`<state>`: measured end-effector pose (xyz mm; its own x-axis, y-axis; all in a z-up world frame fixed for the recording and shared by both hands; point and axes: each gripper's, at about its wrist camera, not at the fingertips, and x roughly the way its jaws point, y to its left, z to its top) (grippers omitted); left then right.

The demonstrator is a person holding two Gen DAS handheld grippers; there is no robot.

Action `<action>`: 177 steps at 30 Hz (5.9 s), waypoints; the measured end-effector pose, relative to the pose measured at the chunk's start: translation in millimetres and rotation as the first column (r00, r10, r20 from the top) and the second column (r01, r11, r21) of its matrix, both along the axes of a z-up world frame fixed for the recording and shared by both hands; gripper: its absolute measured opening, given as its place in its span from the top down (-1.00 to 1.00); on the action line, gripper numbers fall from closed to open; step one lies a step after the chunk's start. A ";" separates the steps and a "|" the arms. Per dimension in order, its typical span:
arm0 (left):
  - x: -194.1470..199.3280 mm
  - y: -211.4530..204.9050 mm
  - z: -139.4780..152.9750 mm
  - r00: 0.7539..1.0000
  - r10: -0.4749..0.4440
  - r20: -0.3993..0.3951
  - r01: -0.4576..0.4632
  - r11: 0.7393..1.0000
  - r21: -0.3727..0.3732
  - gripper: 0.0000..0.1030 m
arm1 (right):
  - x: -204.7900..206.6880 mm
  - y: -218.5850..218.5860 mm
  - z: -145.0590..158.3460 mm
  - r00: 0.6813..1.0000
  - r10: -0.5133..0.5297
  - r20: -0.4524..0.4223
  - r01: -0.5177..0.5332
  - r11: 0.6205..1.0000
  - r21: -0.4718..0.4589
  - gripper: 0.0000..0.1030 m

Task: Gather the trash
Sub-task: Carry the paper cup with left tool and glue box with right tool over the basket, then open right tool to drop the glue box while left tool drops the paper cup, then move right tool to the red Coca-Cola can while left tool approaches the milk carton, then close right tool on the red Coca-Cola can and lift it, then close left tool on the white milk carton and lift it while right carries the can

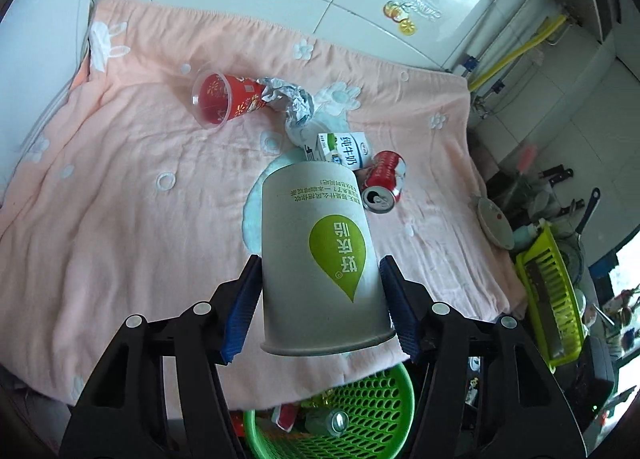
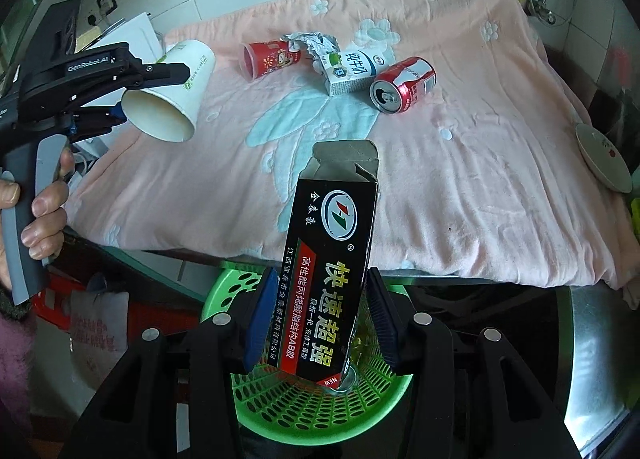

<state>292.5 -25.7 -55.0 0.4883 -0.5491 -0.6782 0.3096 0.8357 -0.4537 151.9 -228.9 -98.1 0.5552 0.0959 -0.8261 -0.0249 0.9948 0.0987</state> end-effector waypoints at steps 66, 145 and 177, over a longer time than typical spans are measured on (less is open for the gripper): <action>-212.8 -41.9 8.3 0.983 -0.094 0.158 0.080 0.993 0.088 -0.40 | -121.2 -26.2 38.0 0.971 -0.106 0.213 0.117 0.992 -0.042 -0.67; 106.3 -99.5 -30.9 0.889 -0.387 0.245 0.252 0.860 0.444 -0.69 | 294.4 -160.2 -46.2 0.897 -0.345 -0.276 0.420 0.859 0.293 -0.26; 218.4 -252.4 -114.4 0.808 -0.587 0.059 0.403 0.622 0.671 -0.61 | 165.1 -146.0 -16.2 0.925 -0.311 -0.217 0.358 0.906 0.224 -0.27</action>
